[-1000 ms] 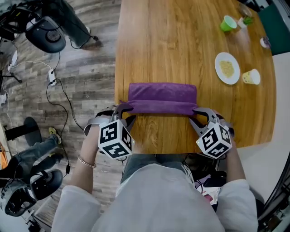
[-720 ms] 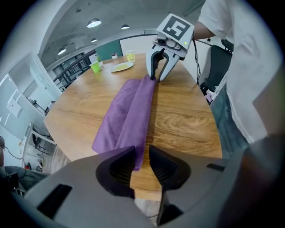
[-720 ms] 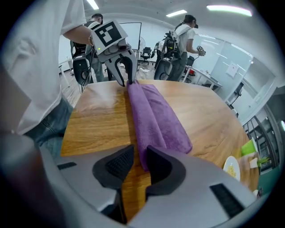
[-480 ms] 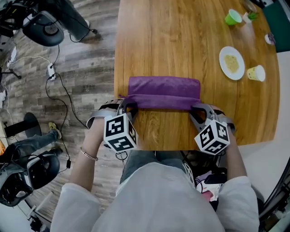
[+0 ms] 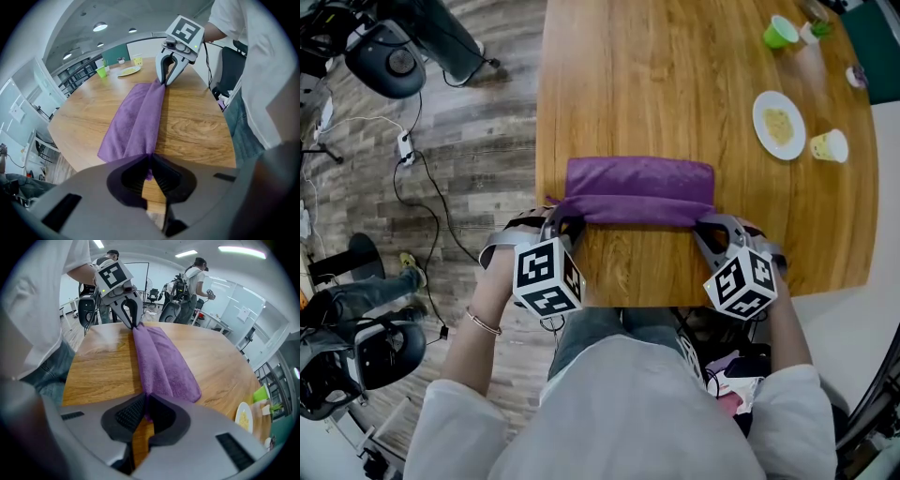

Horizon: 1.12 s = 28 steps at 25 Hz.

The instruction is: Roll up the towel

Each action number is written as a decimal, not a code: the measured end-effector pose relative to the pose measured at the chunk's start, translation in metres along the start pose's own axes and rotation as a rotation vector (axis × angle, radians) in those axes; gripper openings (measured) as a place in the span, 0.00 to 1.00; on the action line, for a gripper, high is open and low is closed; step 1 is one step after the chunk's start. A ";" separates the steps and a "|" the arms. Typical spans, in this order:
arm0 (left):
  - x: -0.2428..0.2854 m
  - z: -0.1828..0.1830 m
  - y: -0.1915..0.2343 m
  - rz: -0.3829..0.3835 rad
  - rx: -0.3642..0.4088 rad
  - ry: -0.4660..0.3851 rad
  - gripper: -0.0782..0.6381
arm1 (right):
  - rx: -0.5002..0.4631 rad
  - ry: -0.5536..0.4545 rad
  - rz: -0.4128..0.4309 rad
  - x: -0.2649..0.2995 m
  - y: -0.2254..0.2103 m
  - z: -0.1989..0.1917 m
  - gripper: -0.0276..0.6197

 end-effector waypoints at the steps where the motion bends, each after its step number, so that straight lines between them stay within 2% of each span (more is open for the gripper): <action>1: -0.002 0.000 -0.004 -0.012 -0.006 -0.001 0.15 | 0.003 0.001 0.008 -0.002 0.004 -0.001 0.08; 8: -0.017 0.002 -0.026 -0.093 -0.017 0.013 0.15 | 0.070 0.000 0.051 -0.019 0.023 -0.002 0.08; 21: -0.015 0.013 0.019 -0.041 -0.075 0.025 0.15 | 0.107 -0.015 0.028 -0.022 -0.021 0.009 0.08; 28: -0.005 0.013 0.039 -0.037 -0.139 0.027 0.16 | 0.138 -0.007 0.046 -0.011 -0.043 0.008 0.08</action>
Point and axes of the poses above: the fingertips, and each gripper's own axes: x forward along the fingers, y to its left, z out of its top, the point moved 9 cm from there along -x, backward along the fingers, and after that the axes turned 6 degrees about -y, right-handed, at the moved point
